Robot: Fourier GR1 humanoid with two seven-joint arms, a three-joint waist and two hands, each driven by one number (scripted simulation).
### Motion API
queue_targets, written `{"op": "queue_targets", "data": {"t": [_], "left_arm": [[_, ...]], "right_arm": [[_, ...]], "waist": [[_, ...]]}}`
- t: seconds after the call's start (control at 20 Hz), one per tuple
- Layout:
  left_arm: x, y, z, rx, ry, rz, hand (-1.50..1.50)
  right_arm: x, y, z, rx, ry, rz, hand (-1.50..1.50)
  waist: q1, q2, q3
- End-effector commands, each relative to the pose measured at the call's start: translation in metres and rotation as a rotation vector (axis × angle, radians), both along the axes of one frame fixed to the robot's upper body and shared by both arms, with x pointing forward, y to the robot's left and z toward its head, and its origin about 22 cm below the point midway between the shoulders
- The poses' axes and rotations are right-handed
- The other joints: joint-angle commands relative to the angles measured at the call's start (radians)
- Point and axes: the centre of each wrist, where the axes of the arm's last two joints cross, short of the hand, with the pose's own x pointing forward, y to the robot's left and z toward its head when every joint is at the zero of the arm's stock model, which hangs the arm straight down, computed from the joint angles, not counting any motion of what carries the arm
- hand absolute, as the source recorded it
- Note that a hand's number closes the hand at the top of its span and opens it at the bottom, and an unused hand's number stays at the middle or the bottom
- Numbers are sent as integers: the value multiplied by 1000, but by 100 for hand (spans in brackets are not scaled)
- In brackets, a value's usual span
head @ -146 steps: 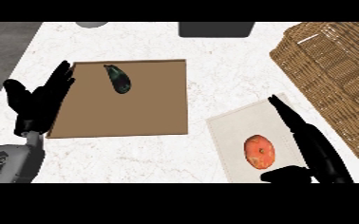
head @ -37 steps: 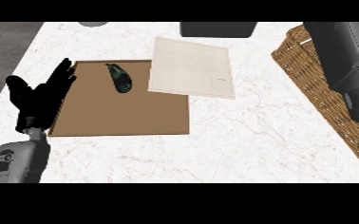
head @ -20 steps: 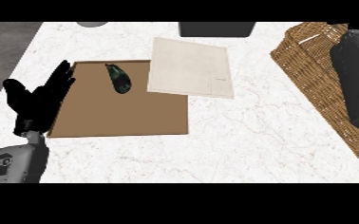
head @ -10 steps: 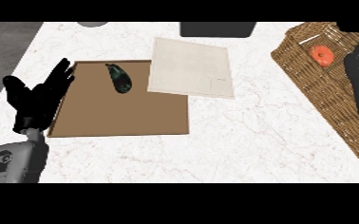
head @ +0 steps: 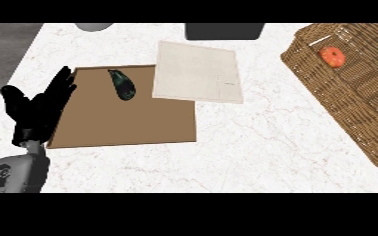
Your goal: Pick the squash from the placemat and place it in the basket
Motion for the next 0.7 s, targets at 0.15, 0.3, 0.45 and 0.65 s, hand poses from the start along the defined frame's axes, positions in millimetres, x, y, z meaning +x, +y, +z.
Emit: {"op": "queue_targets", "data": {"t": [0.15, 0.3, 0.45, 0.65], "left_arm": [[-4, 4, -13, 13, 3, 50, 0], [-15, 13, -7, 21, 10, 60, 0], [-6, 24, 1, 15, 18, 65, 0], [-16, 17, -4, -17, 17, 45, 0]], "right_arm": [[-64, -19, -9, 71, -182, -22, -150], [-107, -34, -8, 110, -161, 14, -150], [-132, -5, -29, 161, -68, 117, -150], [-200, -8, -35, 157, -51, 118, -150]], "waist": [[-53, -11, -1], [-46, -13, 0], [-79, -20, -2], [-60, -14, -1]]}}
